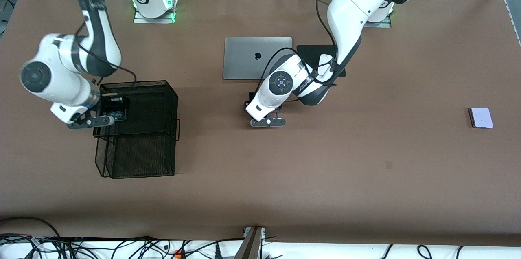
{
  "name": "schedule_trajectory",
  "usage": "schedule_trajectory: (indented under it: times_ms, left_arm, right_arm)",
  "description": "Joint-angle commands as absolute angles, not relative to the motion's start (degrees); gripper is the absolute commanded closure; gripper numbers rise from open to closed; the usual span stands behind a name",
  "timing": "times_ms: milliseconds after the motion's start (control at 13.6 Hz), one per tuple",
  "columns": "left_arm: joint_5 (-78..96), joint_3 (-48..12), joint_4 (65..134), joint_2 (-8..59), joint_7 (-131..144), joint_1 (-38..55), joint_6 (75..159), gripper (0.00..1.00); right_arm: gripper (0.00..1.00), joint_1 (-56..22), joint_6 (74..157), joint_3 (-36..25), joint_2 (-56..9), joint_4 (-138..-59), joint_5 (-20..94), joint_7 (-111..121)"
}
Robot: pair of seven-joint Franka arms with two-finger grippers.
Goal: Place phones with both arms
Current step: 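Lower the flip phone into the basket while the left gripper sets the black phone down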
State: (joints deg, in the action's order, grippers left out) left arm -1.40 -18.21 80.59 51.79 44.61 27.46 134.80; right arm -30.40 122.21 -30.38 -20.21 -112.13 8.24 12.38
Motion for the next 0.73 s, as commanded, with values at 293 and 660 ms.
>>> schedule_trajectory:
  times_ms: [293, 660]
  left_arm:
    - [-4.02, -12.57, 79.63, 36.93, 42.56, 20.23, 108.85, 0.0]
    - [-8.53, -12.74, 79.19, 30.77, 29.65, 1.71, 93.63, 0.0]
  right_arm:
    - [0.0, -29.79, 113.94, -30.32, -19.69, -100.05, 9.32, 13.19]
    - [0.0, -35.57, 102.05, -29.62, -21.09, -86.85, 9.4, 0.28]
